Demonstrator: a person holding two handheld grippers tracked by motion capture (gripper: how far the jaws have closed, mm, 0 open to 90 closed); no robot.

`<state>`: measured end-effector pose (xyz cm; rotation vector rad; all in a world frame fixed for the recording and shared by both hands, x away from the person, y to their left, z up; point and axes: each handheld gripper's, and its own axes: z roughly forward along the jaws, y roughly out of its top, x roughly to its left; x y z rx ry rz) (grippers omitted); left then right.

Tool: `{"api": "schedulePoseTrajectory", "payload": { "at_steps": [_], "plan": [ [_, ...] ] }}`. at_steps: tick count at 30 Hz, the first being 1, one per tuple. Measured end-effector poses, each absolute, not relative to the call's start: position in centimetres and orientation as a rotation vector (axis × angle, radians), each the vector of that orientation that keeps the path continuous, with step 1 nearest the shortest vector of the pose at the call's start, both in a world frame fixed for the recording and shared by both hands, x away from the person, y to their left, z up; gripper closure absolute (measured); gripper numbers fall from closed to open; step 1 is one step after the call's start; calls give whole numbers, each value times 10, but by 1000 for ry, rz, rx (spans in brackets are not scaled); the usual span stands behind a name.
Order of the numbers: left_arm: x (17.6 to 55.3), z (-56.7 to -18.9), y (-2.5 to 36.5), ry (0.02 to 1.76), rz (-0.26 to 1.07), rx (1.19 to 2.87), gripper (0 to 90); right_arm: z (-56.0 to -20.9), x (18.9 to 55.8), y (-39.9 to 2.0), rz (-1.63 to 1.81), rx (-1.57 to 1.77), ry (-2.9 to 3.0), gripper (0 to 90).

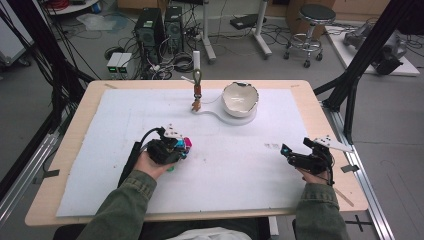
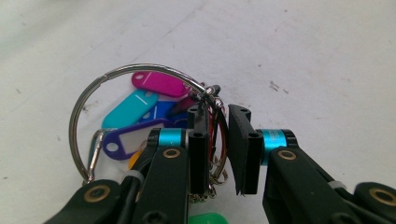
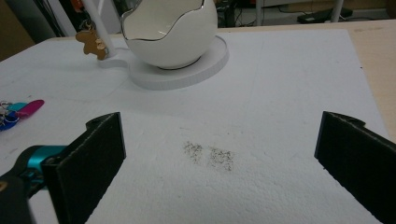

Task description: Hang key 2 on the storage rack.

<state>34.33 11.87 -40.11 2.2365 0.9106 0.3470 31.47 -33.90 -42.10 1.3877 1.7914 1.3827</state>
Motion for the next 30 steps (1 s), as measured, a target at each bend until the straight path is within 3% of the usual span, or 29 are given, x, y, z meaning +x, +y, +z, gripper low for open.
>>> {"api": "schedulePoseTrajectory", "payload": {
  "at_steps": [30],
  "plan": [
    [350, -355, 148, 936, 336, 2138, 784, -421, 315, -339, 1383, 1391, 1783, 9]
  ]
}}
